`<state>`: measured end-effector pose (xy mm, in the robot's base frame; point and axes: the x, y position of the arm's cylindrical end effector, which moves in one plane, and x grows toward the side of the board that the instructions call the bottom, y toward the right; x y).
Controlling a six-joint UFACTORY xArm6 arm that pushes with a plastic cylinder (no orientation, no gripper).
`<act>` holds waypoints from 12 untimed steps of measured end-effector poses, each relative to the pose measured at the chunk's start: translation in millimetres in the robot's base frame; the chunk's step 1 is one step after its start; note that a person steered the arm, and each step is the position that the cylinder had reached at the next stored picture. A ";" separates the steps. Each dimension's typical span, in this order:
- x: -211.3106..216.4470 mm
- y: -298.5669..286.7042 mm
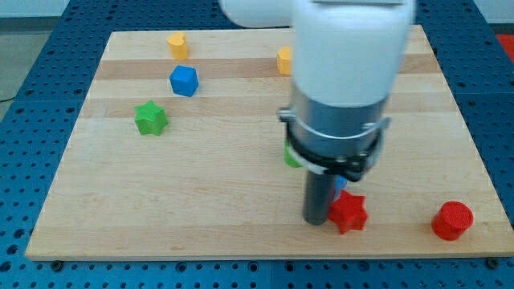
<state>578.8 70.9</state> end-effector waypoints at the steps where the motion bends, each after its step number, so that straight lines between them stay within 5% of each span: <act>1: 0.0 21.8; 5: -1.2 86.6; 12: -30.2 68.8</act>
<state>548.7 139.7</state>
